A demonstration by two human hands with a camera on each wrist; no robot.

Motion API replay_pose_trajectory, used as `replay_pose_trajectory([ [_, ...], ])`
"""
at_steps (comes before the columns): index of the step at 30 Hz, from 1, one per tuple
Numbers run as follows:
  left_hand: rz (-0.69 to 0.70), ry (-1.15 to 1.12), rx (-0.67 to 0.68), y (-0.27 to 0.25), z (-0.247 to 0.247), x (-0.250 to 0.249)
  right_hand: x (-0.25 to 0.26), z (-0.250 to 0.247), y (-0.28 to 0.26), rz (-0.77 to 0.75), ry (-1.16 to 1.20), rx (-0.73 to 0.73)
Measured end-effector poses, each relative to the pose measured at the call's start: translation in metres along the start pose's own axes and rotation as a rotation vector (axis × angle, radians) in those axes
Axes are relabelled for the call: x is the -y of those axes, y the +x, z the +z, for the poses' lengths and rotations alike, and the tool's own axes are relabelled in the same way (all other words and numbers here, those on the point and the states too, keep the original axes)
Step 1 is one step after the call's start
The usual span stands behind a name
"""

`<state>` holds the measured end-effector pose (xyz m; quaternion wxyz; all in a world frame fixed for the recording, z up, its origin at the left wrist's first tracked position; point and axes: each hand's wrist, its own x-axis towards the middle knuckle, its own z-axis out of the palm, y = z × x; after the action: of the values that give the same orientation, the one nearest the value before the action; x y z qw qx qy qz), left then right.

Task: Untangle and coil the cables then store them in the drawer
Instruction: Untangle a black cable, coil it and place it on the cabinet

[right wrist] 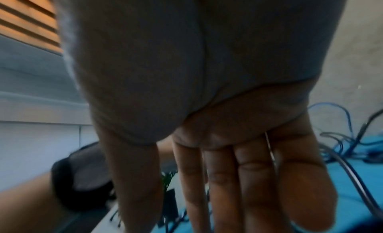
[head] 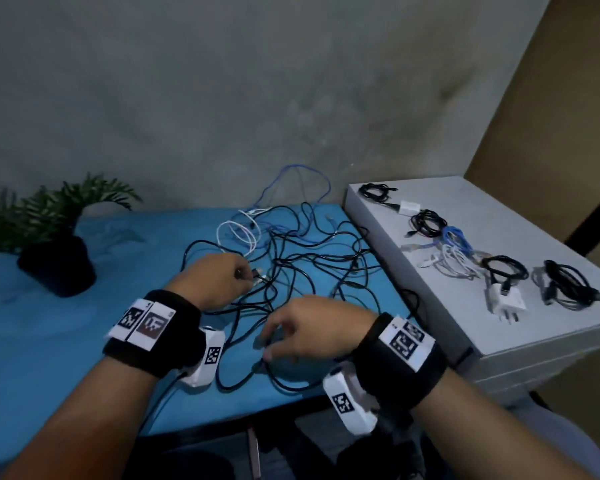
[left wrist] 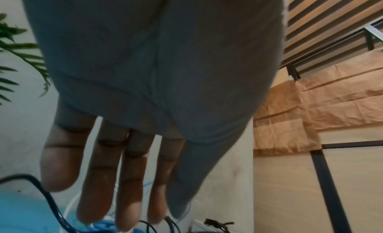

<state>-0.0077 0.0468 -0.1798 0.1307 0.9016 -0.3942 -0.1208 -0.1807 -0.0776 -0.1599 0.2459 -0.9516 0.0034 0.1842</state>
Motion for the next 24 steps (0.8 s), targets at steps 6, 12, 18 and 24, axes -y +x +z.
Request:
replay_pose_trajectory([
  [6, -0.176, -0.037, -0.095, -0.001, -0.010, 0.038, -0.010, 0.028, 0.019, 0.059, -0.092, -0.019],
  [12, -0.215, -0.072, 0.055, 0.004, 0.007, 0.039, -0.016, 0.017, 0.032, 0.242, -0.106, -0.215],
  [18, -0.157, -0.154, -0.035, 0.006, 0.009, 0.028, -0.016, 0.017, 0.030, 0.244, -0.046, -0.343],
  [24, 0.118, -0.719, -0.401, -0.008, -0.021, -0.003, -0.017, 0.005, 0.028, 0.120, 0.210, -0.630],
])
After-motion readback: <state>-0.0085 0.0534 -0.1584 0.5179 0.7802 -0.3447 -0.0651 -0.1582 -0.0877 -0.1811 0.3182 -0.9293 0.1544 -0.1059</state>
